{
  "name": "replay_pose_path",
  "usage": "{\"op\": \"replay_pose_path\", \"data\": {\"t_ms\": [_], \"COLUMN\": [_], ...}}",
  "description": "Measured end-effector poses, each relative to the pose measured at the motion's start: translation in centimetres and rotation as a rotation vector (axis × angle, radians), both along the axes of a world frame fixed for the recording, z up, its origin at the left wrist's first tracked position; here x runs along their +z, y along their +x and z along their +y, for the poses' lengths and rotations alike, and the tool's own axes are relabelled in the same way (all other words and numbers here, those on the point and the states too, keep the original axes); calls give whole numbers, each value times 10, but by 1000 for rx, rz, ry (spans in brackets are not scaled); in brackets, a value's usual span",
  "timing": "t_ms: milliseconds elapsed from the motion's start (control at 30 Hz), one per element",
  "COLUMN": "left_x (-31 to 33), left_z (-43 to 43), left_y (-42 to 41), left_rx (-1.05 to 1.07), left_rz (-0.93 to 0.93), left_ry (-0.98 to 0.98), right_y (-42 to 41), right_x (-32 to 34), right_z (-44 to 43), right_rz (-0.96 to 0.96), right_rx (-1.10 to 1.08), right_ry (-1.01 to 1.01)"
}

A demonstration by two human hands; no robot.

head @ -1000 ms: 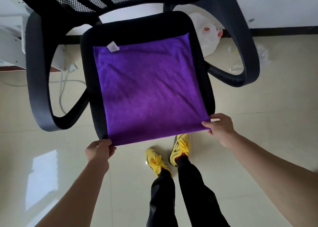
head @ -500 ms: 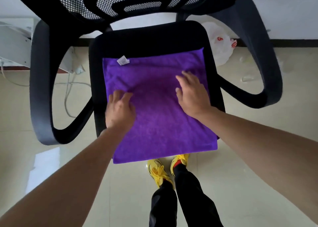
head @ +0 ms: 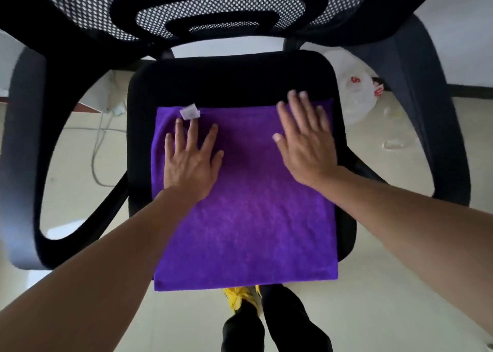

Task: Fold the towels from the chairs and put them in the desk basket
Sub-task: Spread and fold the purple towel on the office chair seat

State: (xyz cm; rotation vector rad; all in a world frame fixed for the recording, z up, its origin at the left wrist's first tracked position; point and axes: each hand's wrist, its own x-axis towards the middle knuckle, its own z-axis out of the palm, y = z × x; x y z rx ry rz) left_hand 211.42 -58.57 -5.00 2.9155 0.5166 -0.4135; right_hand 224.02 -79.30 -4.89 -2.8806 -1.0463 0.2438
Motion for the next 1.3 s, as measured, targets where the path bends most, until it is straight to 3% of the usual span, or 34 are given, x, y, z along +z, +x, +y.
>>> {"op": "replay_pose_path", "data": {"t_ms": [100, 233, 433, 567, 667, 800, 900, 1000, 1067, 1133, 1200, 1300], "left_x": [-8, -17, -5, 15, 22, 30, 38, 36, 34, 35, 32, 29], "left_z": [16, 53, 46, 14, -11, -42, -57, -56, -50, -45, -41, -36], "left_y": [15, 23, 19, -24, -83, -157, -183, -195, -200, -202, -207, -217], "left_rx": [38, 236, 314, 363, 465, 607, 692, 990, 1328, 1651, 1794, 1829], "left_rz": [-7, -19, -3, -113, -63, 40, -20, -21, -11, 15, 22, 0], "left_ry": [33, 65, 49, -22, -98, -149, -205, -323, -487, -756, -1025, -1232], "right_y": [-10, 1, -1, -20, -57, -126, -170, -194, -199, -197, -195, -201], "right_x": [-14, -28, -24, -9, 3, 15, 25, 27, 23, 20, 20, 23], "right_z": [8, -4, -1, -9, -45, -101, -119, -123, -121, -121, -125, -130], "right_rz": [29, 33, 28, 91, 126, 143, 187, 348, 576, 868, 1064, 1120], "right_rx": [214, 188, 175, 39, -93, -342, -582, -1023, -1416, -1740, -1849, -1828], "right_ry": [-90, -82, -113, -59, 36, 125, 163, 207, 378, 712, 920, 905]}}
